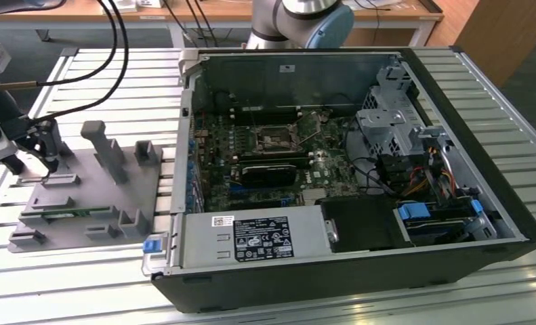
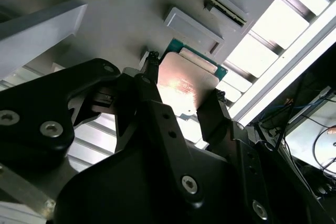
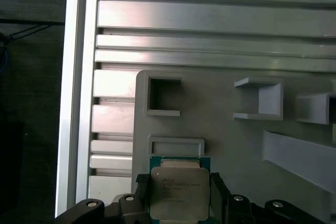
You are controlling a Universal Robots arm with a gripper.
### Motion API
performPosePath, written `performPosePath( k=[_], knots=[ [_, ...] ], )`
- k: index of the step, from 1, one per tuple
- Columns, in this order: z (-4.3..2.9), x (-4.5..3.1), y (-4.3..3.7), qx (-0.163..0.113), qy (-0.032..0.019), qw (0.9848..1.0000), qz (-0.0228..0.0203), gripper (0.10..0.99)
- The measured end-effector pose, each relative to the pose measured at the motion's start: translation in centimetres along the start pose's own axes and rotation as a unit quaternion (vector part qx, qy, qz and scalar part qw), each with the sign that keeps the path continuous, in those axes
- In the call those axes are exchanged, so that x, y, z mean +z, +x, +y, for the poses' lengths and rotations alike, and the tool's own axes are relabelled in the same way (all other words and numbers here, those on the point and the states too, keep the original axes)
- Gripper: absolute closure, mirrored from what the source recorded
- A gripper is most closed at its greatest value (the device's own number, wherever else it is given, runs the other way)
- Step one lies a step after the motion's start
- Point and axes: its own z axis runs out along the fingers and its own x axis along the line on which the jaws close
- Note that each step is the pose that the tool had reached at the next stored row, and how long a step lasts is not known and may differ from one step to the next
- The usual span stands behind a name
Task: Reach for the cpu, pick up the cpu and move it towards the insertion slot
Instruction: 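Pick up the cpu and move it towards the insertion slot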
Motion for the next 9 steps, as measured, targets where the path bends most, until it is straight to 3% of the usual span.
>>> performPosePath(
  k=[9],
  knots=[
    [0.02,-0.6,0.0,0.0,0.0,1.0,0.0,0.541]
  ],
)
